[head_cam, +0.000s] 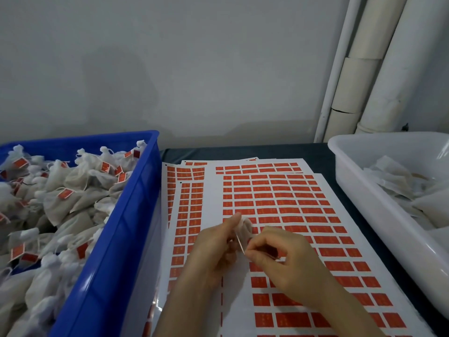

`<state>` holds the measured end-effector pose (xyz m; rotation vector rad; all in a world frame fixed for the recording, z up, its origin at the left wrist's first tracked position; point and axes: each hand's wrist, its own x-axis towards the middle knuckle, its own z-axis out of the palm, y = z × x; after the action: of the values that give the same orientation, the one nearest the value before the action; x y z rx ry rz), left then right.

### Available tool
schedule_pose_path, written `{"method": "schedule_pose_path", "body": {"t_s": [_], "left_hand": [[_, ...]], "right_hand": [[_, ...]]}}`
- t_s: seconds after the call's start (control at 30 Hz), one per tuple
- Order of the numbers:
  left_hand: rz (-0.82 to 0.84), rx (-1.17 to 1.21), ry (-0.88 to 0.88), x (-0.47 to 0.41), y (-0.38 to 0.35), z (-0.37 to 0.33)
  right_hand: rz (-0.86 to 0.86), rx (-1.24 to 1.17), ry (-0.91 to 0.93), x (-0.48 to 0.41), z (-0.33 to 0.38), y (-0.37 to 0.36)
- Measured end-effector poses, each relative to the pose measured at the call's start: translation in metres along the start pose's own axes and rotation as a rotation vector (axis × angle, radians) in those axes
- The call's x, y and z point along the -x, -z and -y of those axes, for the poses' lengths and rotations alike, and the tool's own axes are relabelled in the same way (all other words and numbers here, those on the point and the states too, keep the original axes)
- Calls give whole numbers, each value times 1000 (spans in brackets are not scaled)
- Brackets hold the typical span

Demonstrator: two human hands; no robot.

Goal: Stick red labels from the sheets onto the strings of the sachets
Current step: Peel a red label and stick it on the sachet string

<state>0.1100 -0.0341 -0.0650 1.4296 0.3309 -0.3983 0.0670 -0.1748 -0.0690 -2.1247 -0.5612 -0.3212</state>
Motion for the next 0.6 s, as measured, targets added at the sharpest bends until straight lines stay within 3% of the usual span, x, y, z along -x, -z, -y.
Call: {"method": "schedule_pose_path", "body": {"t_s": [0.3,0.43,0.6], "left_hand": [[-293,-540,-581,-8,-10,11],[-244,-665,-841,-10,-9,16],[-214,-713,-965,-12,-8,18]], "right_hand": [[20,184,-192,-4,-13,9],[-5,253,-128,-4,-14,7],[-44,260,-89,-4,-11,5]]}}
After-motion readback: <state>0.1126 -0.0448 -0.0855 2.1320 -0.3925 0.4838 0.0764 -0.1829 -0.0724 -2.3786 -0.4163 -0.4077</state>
